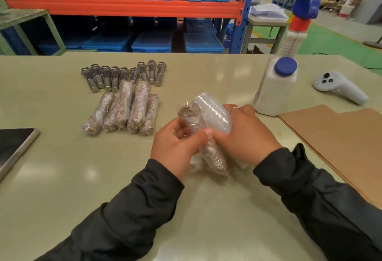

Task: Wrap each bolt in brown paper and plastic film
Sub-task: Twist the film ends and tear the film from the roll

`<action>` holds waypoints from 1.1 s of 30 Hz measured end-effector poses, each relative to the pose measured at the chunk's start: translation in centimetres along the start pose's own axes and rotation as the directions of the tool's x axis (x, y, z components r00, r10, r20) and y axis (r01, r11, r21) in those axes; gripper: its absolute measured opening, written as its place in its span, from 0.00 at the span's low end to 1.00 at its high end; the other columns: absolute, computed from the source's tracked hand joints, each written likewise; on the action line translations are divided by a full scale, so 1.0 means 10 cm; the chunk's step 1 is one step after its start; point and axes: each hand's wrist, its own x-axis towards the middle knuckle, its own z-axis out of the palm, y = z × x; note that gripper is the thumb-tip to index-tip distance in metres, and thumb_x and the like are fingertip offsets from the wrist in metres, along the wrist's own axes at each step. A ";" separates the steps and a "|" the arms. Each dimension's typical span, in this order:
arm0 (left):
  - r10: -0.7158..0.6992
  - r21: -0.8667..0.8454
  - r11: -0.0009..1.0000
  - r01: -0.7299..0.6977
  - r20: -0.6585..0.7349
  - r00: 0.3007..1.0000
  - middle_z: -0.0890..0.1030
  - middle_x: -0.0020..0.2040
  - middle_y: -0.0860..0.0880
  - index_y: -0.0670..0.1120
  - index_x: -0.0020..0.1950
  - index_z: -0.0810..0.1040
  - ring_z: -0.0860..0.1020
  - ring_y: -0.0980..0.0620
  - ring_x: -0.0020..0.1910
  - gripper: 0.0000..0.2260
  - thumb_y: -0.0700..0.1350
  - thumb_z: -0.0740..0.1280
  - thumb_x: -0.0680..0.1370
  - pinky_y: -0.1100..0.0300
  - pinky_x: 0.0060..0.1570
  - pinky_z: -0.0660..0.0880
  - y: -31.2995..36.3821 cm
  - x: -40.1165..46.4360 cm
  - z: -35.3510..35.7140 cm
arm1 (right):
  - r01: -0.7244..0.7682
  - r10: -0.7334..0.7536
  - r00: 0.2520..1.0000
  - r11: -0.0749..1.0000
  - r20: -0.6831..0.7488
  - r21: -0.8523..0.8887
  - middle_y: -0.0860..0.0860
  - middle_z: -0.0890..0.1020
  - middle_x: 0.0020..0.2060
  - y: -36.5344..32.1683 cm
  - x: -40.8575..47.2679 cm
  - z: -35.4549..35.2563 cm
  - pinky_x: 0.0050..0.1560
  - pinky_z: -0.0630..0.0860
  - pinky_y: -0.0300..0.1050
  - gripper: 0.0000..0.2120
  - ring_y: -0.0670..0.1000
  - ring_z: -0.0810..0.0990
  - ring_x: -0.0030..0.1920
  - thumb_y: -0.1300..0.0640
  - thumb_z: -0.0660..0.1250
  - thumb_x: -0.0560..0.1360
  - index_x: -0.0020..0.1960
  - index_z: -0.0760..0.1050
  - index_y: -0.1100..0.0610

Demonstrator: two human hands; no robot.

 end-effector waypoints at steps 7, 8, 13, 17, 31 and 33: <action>-0.166 -0.335 0.930 0.153 -0.011 0.986 0.82 0.32 0.49 0.43 0.43 0.75 0.81 0.54 0.31 0.08 0.30 0.64 0.74 0.63 0.33 0.79 -0.07 0.05 -0.03 | -0.041 0.045 0.998 0.995 0.038 -0.088 0.55 0.68 0.58 -0.05 0.06 0.04 0.58 0.73 0.52 0.29 0.58 0.75 0.55 0.42 0.64 0.72 0.69 0.65 0.53; -0.170 -0.336 0.929 0.155 -0.015 0.985 0.82 0.32 0.49 0.43 0.44 0.75 0.81 0.54 0.31 0.08 0.30 0.64 0.74 0.62 0.34 0.79 -0.07 0.06 -0.04 | -0.041 0.045 0.998 0.995 0.042 -0.095 0.55 0.68 0.58 -0.06 0.07 0.04 0.58 0.73 0.51 0.29 0.59 0.76 0.55 0.42 0.64 0.72 0.70 0.64 0.52; -0.152 -0.301 0.942 0.147 0.006 0.988 0.82 0.32 0.48 0.42 0.46 0.76 0.80 0.53 0.31 0.08 0.30 0.64 0.74 0.63 0.33 0.78 -0.06 0.07 -0.04 | -0.021 0.027 0.997 0.996 0.068 -0.084 0.53 0.71 0.56 -0.05 0.11 0.05 0.54 0.74 0.49 0.27 0.57 0.76 0.52 0.41 0.66 0.71 0.66 0.69 0.51; -0.141 -0.271 0.952 0.145 0.035 0.989 0.82 0.32 0.47 0.41 0.47 0.76 0.81 0.53 0.31 0.07 0.31 0.64 0.74 0.63 0.32 0.78 -0.05 0.07 -0.05 | 0.004 -0.001 0.998 0.999 0.062 -0.052 0.54 0.74 0.52 -0.03 0.13 0.05 0.46 0.72 0.46 0.23 0.56 0.76 0.47 0.43 0.67 0.70 0.60 0.73 0.53; -0.122 -0.222 0.964 0.144 0.110 0.986 0.82 0.40 0.45 0.42 0.51 0.77 0.81 0.52 0.35 0.09 0.32 0.63 0.74 0.62 0.36 0.79 -0.01 0.07 -0.04 | 0.018 -0.023 0.998 0.997 -0.066 -0.071 0.54 0.70 0.47 0.02 0.15 -0.01 0.39 0.67 0.44 0.20 0.56 0.74 0.39 0.43 0.68 0.70 0.56 0.72 0.54; -0.116 -0.222 0.965 0.140 0.117 0.986 0.82 0.39 0.46 0.42 0.52 0.77 0.81 0.52 0.35 0.09 0.32 0.63 0.74 0.62 0.36 0.79 0.00 0.08 -0.03 | 0.031 -0.042 0.995 0.993 -0.095 -0.110 0.52 0.68 0.47 0.01 0.18 -0.03 0.39 0.67 0.45 0.24 0.55 0.73 0.40 0.43 0.68 0.70 0.60 0.72 0.55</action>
